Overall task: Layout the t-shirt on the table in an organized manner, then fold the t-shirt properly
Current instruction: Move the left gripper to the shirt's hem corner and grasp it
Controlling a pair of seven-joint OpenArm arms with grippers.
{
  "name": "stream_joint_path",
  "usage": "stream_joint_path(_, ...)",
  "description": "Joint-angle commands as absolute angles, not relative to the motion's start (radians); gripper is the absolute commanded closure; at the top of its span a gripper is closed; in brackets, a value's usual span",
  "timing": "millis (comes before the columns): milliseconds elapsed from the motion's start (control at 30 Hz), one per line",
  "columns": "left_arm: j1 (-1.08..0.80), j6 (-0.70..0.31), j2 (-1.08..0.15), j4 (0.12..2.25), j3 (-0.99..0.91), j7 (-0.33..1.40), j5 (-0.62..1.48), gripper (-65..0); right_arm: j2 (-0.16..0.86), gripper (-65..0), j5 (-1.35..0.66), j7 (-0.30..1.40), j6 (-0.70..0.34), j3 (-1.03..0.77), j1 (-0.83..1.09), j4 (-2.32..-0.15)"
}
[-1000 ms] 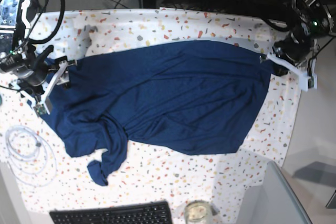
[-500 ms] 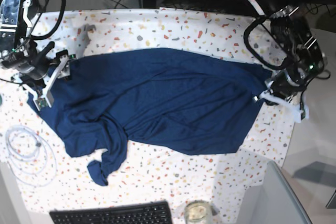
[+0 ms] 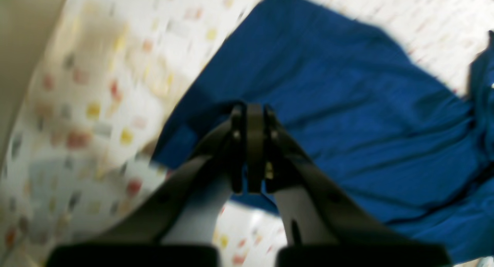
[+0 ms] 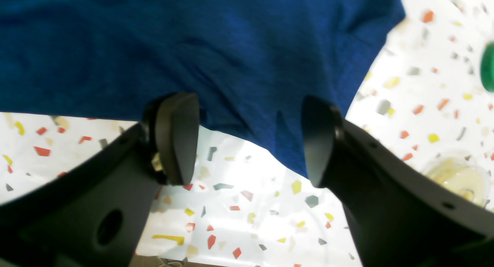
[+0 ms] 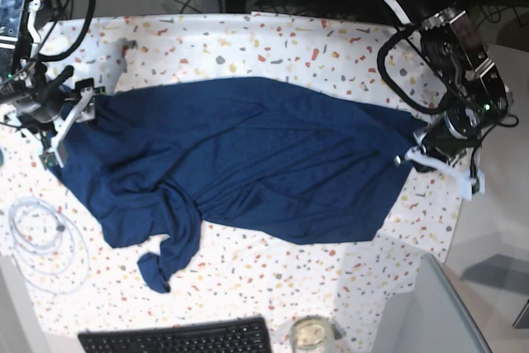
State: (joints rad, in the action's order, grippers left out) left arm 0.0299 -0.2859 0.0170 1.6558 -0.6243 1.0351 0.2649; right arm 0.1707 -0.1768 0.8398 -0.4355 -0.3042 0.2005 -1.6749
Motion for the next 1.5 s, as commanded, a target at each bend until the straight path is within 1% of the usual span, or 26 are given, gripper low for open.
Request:
stream_joint_path(0, 0.035, -0.286, 0.007, 1.673, -0.625, 1.013, 0.282, 0.0, 0.179, -39.0, -0.188, 0.823, -0.438, -0.308, 0.191, -1.689)
stream_joint_path(200, -0.054, -0.286, 0.005, 1.724, -0.628, 1.01, 0.282, 0.0, 0.177, -39.0, -0.188, 0.823, -0.45, -0.298, 0.197, -1.687)
stream_joint_path(333, -0.047, -0.285, 0.007, 1.756, -0.622, 1.012, 0.282, 0.0, 0.173, -39.0, -0.188, 0.823, -0.575, -0.3, 0.189, -1.685)
stream_joint_path(367, -0.024, -0.271, 0.008, 1.756, -0.621, 1.012, 0.282, 0.0, 0.173, -39.0, -0.188, 0.823, -0.591, -0.3, 0.188, -1.675)
stream_joint_path(433, 0.021, -0.205, 0.01, 1.745, -0.605, 1.012, 0.282, 0.0, 0.173, -39.0, -0.188, 0.823, -0.591, -0.3, 0.165, -1.649)
stream_joint_path(467, 0.047, -0.157, 0.01, 1.721, -0.581, 1.012, 0.282, 0.0, 0.173, -39.0, -0.188, 0.823, -0.591, -0.3, 0.154, -1.623)
stream_joint_path(567, 0.122, -0.071, 0.005, 1.612, -0.512, 1.006, 0.282, 0.0, 0.173, -39.0, -0.188, 0.823, -0.595, -0.3, 0.125, -1.554)
stream_joint_path(667, 0.211, -0.027, 0.007, 1.469, -0.476, 1.003, 0.282, 0.0, 0.173, -39.0, -0.188, 0.823, -0.599, -0.3, 0.114, -1.518)
stream_joint_path(767, 0.282, 0.007, 0.013, 1.339, -0.47, 0.94, 0.282, 0.0, 0.173, -39.0, -0.188, 0.823, -0.599, -0.3, 0.116, -1.518)
stream_joint_path(867, 0.325, 0.022, 0.013, 1.231, -0.469, 0.865, 0.282, 0.0, 0.173, -39.0, -0.188, 0.823, -0.599, -0.306, 0.119, -1.52)
stream_joint_path(1067, 0.383, 0.024, 0.007, 1.047, -0.469, 0.777, 0.282, 0.0, 0.173, -39.0, -0.188, 0.823, -0.599, -0.306, 0.12, -1.521)
stream_joint_path(1233, 0.374, 0.024, 0.005, 1.07, -0.478, 0.766, 0.289, 0.0, 0.173, -39.0, -0.188, 0.823, -0.601, -0.306, 0.12, -1.521)
stream_joint_path(1267, 0.357, 0.024, 0.005, 1.098, -0.481, 0.766, 0.289, -3.5, 0.174, -39.0, -0.188, 0.823, -0.601, -0.306, 0.12, -1.521)
stream_joint_path(1300, 0.338, 0.024, 0.005, 1.13, -0.481, 0.768, 0.291, -11.0, 0.174, -39.0, -0.188, 0.823, -0.601, -0.306, 0.12, -1.521)
stream_joint_path(1367, 0.275, 0.024, 0.008, 1.242, -0.475, 0.768, 0.292, -28.5, 0.174, -39.0, -0.188, 0.823, -0.601, -0.308, 0.12, -1.521)
stream_joint_path(1400, 0.237, 0.024, 0.01, 1.297, -0.472, 0.768, 0.292, -34.6, 0.176, -39.0, -0.188, 0.823, -0.601, -0.308, 0.12, -1.521)
stream_joint_path(1433, 0.196, 0.024, 0.013, 1.359, -0.47, 0.769, 0.292, -38.8, 0.177, -39.0, -0.188, 0.823, -0.601, -0.308, 0.12, -1.521)
stream_joint_path(1467, 0.143, 0.024, 0.018, 1.42, -0.47, 0.771, 0.292, -40.3, 0.177, -39.0, -0.188, 0.823, -0.601, -0.308, 0.12, -1.521)
